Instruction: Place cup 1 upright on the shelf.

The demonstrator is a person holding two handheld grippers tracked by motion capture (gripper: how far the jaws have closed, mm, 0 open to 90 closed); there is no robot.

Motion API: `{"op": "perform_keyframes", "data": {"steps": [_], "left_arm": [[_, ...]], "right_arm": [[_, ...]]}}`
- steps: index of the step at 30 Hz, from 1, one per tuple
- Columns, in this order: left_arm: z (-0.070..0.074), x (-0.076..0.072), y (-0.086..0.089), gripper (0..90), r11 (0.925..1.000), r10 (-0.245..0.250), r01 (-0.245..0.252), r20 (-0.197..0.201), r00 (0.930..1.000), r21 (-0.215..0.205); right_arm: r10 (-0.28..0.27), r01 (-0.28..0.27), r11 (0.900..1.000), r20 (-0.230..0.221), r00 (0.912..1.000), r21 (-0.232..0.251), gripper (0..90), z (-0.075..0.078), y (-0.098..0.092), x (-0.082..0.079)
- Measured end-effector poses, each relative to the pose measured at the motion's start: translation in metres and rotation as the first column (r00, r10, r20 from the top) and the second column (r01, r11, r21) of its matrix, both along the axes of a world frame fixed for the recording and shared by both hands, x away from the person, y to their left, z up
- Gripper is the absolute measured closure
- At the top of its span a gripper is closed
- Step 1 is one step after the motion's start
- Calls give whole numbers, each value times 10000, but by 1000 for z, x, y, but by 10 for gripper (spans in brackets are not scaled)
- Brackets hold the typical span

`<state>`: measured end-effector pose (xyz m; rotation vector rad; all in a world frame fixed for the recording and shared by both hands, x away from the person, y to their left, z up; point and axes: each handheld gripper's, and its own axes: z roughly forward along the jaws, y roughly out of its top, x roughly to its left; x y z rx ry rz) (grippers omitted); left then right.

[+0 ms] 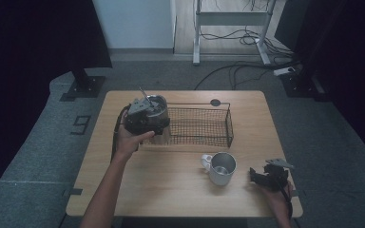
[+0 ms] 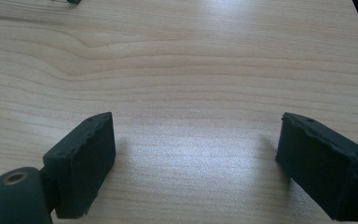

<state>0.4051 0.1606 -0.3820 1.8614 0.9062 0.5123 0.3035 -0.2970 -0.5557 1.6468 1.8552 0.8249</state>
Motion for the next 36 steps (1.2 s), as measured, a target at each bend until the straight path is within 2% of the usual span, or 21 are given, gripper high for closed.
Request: {"op": "perform_keyframes", "data": {"steps": [10,22,32,36], "left_arm": [[-3,10,3,40,9998,192,-193,-110,9998,-82],[0,24,-4,40,9999,90,-91,-105,9999,-77],[-6,35,-9,40,9998,127,-122,-256,9996,162],[-7,38,-10,40,9999,88,-85,-278,9996,118]], "right_arm": [[-12,12,10000,23,10000,4,112,0,0,0],[-30,30,10000,25,10000,9,116,0,0,0],[-36,36,10000,33,10000,6,119,0,0,0],[-42,42,10000,36,10000,6,120,0,0,0]]}}
